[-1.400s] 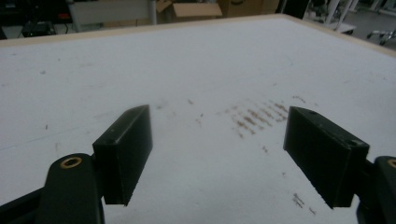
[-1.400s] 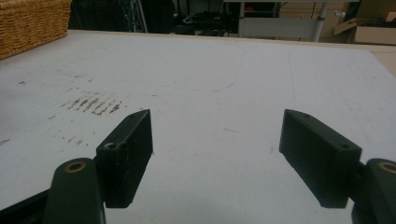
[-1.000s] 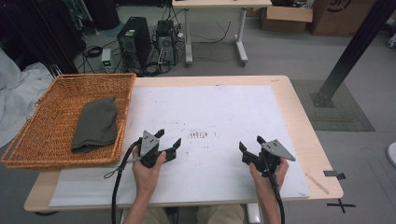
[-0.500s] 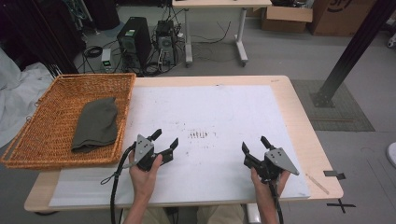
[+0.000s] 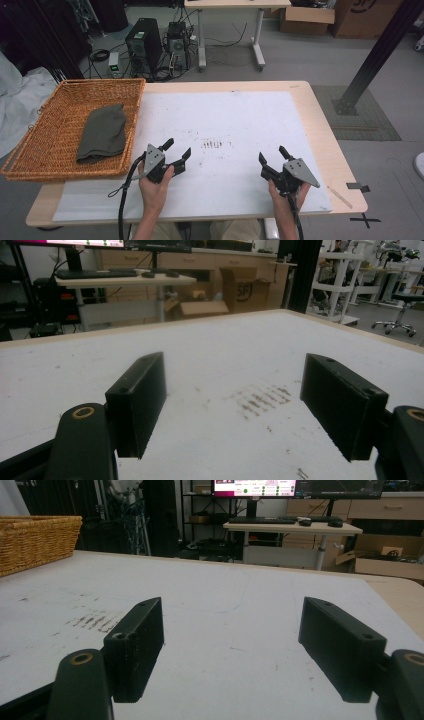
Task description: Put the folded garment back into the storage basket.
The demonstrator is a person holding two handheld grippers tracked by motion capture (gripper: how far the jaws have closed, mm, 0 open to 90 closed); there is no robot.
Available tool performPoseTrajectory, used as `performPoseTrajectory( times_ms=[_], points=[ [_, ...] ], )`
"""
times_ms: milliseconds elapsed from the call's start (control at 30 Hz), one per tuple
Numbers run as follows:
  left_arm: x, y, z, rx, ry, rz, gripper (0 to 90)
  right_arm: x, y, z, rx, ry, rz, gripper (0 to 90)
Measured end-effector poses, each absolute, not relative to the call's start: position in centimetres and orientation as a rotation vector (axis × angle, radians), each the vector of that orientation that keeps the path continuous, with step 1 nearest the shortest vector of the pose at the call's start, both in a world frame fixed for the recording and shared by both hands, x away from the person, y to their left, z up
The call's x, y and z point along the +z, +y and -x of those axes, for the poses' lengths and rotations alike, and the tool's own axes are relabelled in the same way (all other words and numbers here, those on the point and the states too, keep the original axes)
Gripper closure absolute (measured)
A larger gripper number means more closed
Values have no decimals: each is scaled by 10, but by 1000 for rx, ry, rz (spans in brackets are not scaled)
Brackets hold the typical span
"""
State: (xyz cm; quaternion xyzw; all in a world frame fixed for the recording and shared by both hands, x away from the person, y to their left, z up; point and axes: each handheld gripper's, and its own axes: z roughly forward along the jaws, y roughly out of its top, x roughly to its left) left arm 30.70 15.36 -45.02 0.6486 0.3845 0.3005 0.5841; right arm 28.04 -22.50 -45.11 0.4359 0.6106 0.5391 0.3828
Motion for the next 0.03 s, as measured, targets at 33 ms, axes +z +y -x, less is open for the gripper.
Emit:
performPoseTrajectory(
  times_ms=[33],
  points=[
    [-450, 154, -307, 701, 897, -1514, 270, -451, -225, -280, 1374, 1558, -1113, 266]
  ],
)
